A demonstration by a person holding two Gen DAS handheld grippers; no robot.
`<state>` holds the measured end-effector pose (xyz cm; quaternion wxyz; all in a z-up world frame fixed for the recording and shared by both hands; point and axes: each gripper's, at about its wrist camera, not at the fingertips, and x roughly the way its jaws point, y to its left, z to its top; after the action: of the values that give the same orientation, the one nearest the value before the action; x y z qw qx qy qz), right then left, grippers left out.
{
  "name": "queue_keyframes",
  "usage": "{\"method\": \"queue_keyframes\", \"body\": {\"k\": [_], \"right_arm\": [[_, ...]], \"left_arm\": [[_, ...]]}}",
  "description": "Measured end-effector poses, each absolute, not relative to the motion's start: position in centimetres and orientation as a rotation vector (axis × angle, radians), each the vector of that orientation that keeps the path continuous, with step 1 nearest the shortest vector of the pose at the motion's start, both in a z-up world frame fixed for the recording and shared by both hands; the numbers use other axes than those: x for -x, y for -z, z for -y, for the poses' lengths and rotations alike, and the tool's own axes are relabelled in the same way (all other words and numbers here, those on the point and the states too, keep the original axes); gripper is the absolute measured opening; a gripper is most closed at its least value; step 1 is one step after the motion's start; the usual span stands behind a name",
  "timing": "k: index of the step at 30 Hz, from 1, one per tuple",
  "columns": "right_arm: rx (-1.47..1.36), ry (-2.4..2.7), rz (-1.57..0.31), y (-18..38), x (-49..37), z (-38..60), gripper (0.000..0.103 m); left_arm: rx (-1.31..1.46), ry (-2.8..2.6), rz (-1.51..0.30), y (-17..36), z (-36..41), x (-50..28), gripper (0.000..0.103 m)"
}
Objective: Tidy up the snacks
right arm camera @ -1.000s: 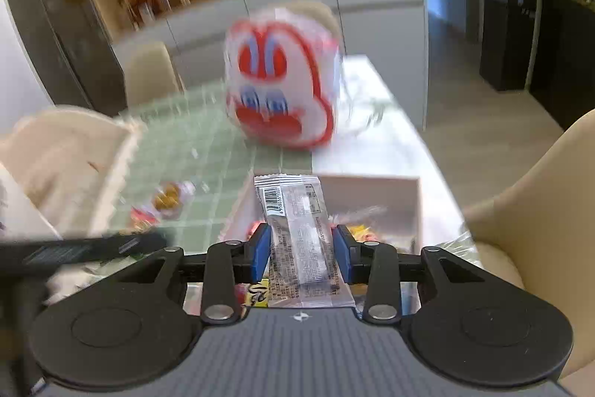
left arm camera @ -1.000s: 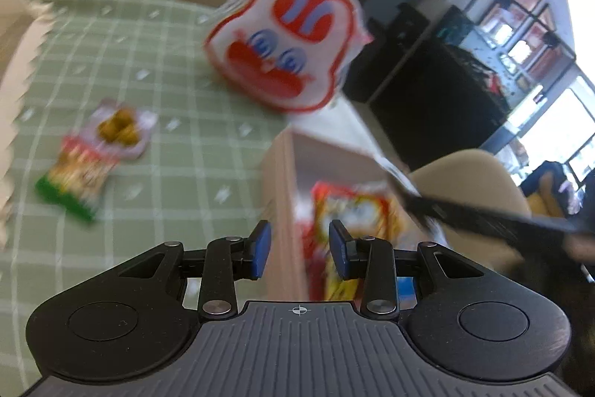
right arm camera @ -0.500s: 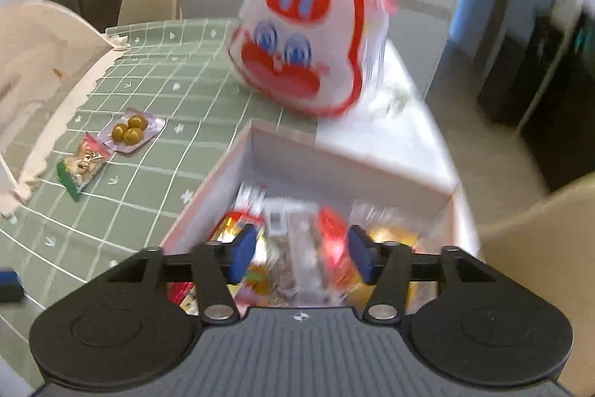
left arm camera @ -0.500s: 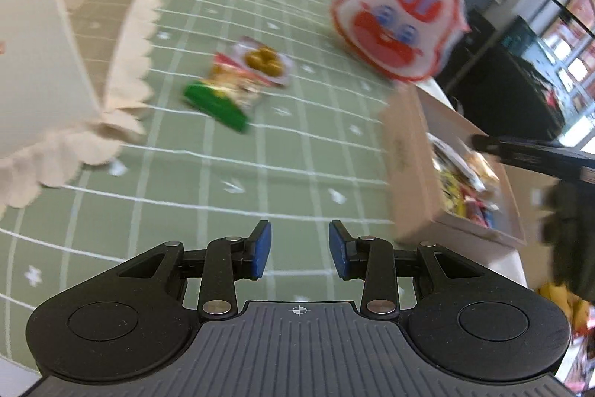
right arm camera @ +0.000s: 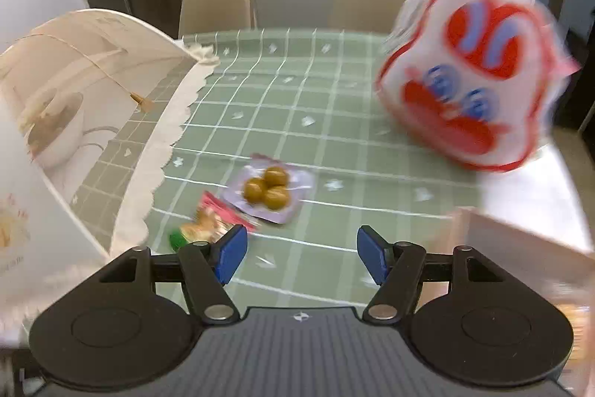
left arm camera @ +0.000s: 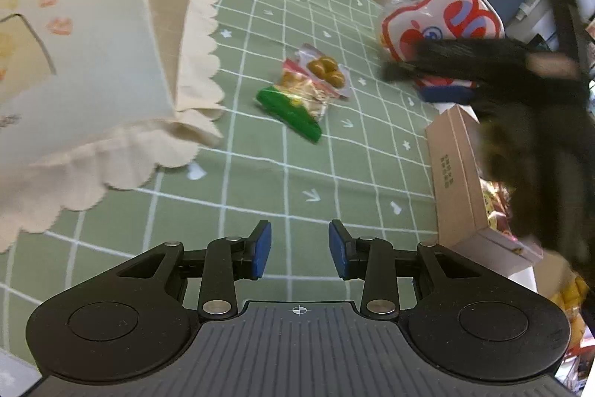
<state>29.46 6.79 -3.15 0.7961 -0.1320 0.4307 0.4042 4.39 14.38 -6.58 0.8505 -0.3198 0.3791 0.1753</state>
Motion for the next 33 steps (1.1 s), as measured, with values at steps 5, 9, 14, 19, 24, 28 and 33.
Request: {"method": "queue_keyframes", "body": {"k": [5, 9, 14, 19, 24, 28, 33], "right_arm": [[0.215, -0.799, -0.962, 6.5, -31.9, -11.9, 0.066], [0.257, -0.754, -0.948, 8.9, -33.2, -14.9, 0.066], [0.267, -0.753, -0.963, 10.0, -33.3, -15.3, 0.063], [0.334, -0.807, -0.988, 9.1, -32.4, -14.2, 0.044], [0.301, -0.868, -0.980, 7.2, -29.9, -10.3, 0.023], [0.308, -0.909, -0.925, 5.5, -27.2, -6.6, 0.019], [0.319, -0.950, -0.925, 4.9, -23.8, -1.7, 0.007]], "left_arm": [[0.674, -0.378, -0.815, 6.2, -15.1, -2.6, 0.038], [0.662, -0.390, -0.832, 6.1, -15.7, -1.7, 0.038], [0.665, -0.399, -0.840, 6.2, -16.4, -1.4, 0.038], [0.655, -0.367, -0.852, 6.0, -16.2, -2.0, 0.038], [0.631, -0.329, -0.869, 6.2, -15.3, -3.1, 0.038], [0.617, -0.316, -0.868, 6.4, -15.0, -3.9, 0.038], [0.478, -0.324, -0.812, 6.0, -15.6, -6.0, 0.038]]}}
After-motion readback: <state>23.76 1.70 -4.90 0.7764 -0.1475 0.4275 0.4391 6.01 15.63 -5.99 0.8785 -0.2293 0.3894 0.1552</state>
